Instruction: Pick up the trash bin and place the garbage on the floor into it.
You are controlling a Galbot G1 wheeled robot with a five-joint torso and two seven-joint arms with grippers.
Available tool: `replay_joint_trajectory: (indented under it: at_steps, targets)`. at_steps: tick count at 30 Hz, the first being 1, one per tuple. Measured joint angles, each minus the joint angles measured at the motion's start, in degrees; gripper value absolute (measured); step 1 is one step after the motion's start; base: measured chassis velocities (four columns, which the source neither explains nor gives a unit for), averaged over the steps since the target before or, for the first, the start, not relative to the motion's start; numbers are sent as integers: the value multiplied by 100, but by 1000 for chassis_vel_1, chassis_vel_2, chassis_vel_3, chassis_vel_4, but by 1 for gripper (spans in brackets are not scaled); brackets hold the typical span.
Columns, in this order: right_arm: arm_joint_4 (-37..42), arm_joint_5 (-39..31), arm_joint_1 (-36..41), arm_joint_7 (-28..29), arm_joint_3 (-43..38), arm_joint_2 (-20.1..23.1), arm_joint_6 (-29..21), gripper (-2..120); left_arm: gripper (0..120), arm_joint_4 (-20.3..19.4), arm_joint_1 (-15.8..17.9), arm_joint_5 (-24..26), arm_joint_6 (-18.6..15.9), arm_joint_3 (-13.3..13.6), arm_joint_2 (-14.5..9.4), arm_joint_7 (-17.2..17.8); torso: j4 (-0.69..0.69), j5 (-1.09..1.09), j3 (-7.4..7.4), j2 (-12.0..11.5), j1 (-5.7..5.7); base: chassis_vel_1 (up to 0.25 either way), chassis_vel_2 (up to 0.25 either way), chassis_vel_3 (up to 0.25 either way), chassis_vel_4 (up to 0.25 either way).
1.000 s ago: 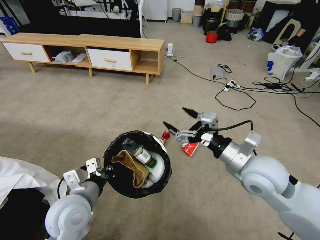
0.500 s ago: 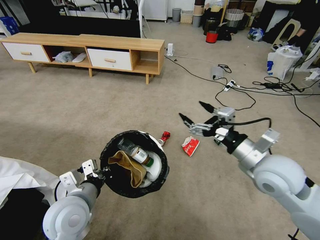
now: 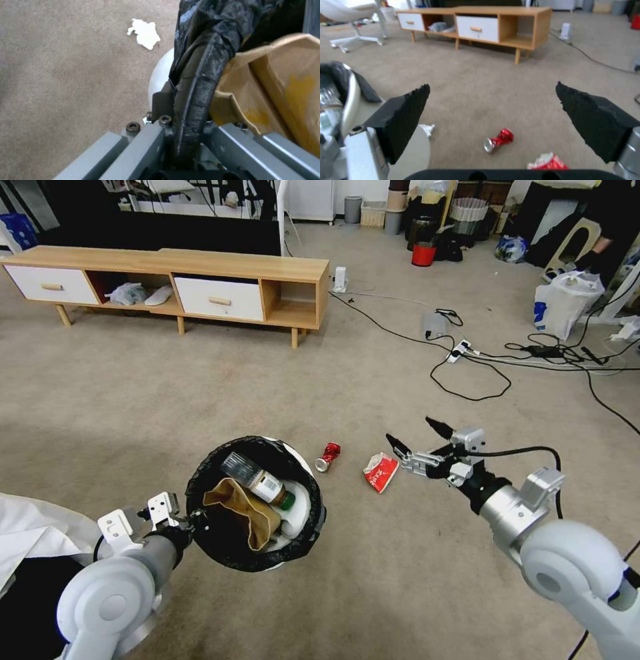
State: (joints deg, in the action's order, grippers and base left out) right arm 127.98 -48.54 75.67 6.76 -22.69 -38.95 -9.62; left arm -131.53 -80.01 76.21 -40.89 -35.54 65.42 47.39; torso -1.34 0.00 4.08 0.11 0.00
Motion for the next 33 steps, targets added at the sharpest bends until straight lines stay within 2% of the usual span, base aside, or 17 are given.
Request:
replay_joint_trajectory:
  at_steps: [4,6,12,17,21,26,33]
  targets:
    - [-64,130,156,102,32,-146,-61,98,0,123,113,245,0,-52,-123,134,-1,0,0,0,0,0,0,0,0]
    - [-110,356,405,129,-44,-284,-104,100,0,301,281,546,2,-111,-250,294,0,0,0,0,0,0,0,0,0]
    - [-154,803,798,122,-286,-459,-123,100,0,415,469,851,7,-87,-349,528,-2,-1,0,0,0,0,0,0,0]
    - [-167,1187,1068,70,-445,-703,-93,100,0,389,415,825,9,-41,-337,530,-2,-1,0,0,0,0,0,0,0]
    - [-314,1756,1169,-141,-545,-990,122,100,0,291,251,559,9,-12,-262,378,-1,0,0,0,0,0,0,0,0]
    - [-367,1886,1112,-231,-548,-1170,185,100,0,242,177,365,9,-3,-243,220,0,0,0,0,0,0,0,0,0]
    - [-443,1917,973,-308,-519,-1261,256,100,0,266,259,268,22,44,-212,147,-1,0,0,0,0,0,0,0,0]
